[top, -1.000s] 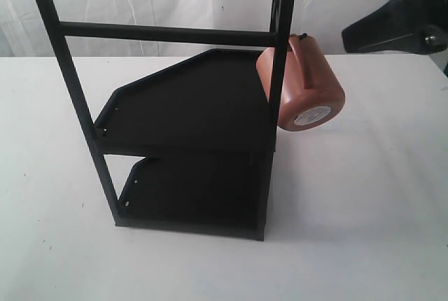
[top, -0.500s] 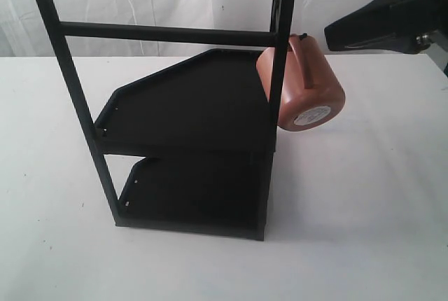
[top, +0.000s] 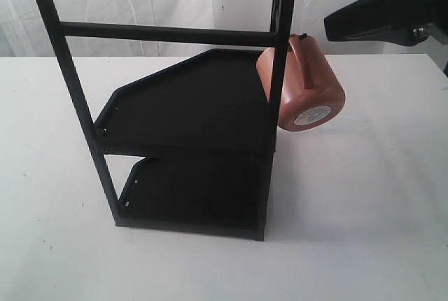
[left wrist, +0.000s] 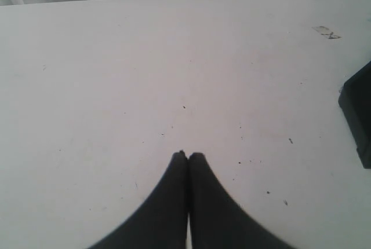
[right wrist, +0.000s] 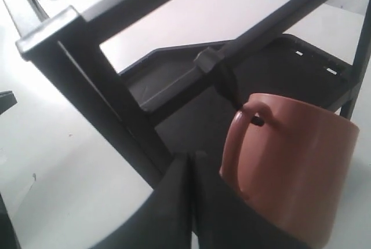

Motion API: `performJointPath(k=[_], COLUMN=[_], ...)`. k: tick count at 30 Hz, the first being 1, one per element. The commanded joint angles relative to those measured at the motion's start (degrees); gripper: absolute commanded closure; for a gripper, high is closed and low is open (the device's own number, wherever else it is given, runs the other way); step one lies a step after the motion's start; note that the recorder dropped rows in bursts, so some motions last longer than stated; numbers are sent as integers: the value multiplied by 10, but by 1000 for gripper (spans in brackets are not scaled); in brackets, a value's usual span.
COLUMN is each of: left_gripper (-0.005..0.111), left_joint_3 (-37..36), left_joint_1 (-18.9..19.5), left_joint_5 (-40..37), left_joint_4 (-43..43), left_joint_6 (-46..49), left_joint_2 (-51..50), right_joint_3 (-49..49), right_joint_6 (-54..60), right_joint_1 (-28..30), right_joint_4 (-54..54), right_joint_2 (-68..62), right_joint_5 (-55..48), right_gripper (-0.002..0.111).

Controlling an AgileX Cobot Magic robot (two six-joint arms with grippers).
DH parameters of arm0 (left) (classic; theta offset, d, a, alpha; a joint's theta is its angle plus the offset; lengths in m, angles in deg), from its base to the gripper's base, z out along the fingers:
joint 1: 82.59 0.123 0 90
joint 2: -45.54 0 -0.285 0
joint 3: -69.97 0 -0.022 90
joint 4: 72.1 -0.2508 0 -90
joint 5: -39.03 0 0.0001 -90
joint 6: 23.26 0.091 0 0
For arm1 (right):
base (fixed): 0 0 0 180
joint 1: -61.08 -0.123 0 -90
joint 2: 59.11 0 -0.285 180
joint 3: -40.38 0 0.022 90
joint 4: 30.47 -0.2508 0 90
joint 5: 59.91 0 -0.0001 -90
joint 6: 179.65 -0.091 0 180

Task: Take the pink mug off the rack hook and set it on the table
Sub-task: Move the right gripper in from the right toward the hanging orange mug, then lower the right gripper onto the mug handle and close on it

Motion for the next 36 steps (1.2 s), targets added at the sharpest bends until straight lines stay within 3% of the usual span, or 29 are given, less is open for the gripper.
performJointPath(k=[1,5,13,19,23,26,36], left_gripper=[107,107,107,107,107,107,107], left_joint_3=[-2,-2,-2,-2,-2,-2,-2], left_joint_1=[-4,-4,-4,-4,-4,-4,-4], left_joint_5=[3,3,3,3,3,3,3], left_joint_4=[5,5,5,5,5,5,5], left_joint_6=[0,0,0,0,0,0,0], left_joint_2=[2,2,2,2,2,2,2], right_joint_3=[-1,-1,-1,-1,-46,-85,-88], right_joint_6=[26,35,35,-99,-106,-96,-70], right_joint_1=[-17,-28,-36,-36,-36,-36,-36], right_joint_4=[-8,-6,-3,54,54,45,50], right_joint_2=[1,1,1,-50,-104,-126,-148], right_joint_5=[4,1,39,44,-7,-58,-56], right_gripper=[108,102,79,73,65,64,64])
